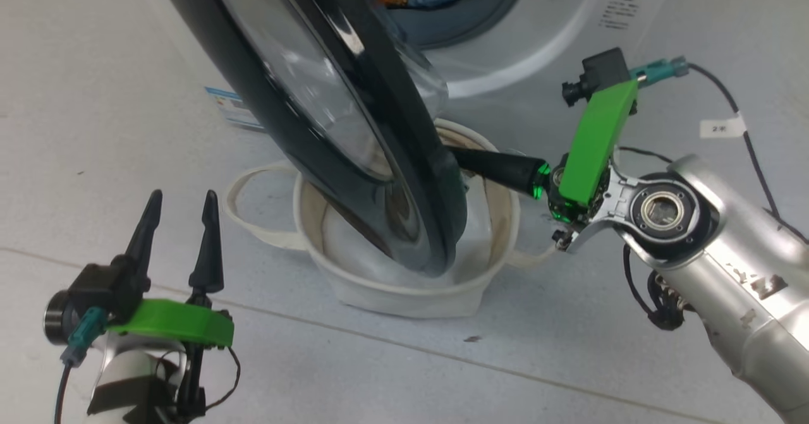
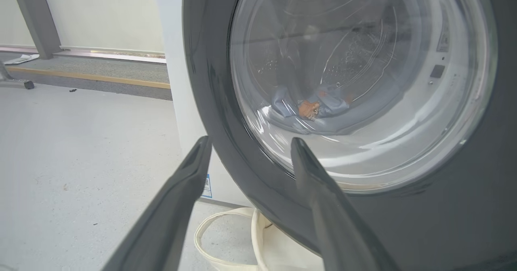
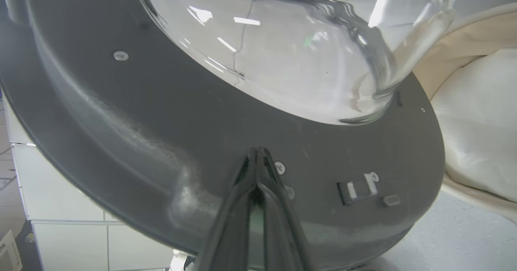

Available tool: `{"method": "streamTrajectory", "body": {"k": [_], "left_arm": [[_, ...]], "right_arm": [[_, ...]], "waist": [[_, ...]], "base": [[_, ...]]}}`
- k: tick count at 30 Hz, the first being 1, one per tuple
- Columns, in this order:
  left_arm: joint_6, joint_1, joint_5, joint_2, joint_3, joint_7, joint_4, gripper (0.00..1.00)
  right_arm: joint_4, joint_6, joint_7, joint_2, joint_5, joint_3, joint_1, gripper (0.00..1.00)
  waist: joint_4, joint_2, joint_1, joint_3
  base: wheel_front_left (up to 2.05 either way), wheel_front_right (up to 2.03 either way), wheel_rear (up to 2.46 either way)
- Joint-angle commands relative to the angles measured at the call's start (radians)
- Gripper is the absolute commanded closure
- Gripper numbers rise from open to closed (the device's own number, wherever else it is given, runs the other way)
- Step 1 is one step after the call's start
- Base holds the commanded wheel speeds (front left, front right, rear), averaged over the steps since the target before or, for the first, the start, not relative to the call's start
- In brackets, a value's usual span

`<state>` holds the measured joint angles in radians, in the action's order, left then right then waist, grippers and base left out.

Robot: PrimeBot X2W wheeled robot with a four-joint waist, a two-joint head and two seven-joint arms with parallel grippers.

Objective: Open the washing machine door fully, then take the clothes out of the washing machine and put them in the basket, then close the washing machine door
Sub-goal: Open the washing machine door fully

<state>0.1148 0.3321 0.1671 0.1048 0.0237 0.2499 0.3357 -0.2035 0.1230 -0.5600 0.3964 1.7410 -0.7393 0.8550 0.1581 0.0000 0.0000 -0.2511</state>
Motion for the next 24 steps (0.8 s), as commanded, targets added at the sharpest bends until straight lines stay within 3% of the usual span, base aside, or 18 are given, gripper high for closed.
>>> {"method": "streamTrajectory", "body": {"k": [1,24], "left_arm": [[0.001,0.005,0.007,0.032,0.043,0.012,-0.023,0.0],[0.007,-0.034,0.026,0.03,0.056,0.012,0.0,0.0]], "right_arm": [[0.027,0.008,0.014,0.002,0.011,-0.01,-0.008,1.0],[0.044,0.008,0.117,0.06,0.138,-0.188,0.01,1.0]], "waist": [[0.02,0.0,0.0,0.014],[0.17,0.0,0.0,0.067]], "base": [[0.0,0.0,0.0],[0.0,0.0,0.0]]}}
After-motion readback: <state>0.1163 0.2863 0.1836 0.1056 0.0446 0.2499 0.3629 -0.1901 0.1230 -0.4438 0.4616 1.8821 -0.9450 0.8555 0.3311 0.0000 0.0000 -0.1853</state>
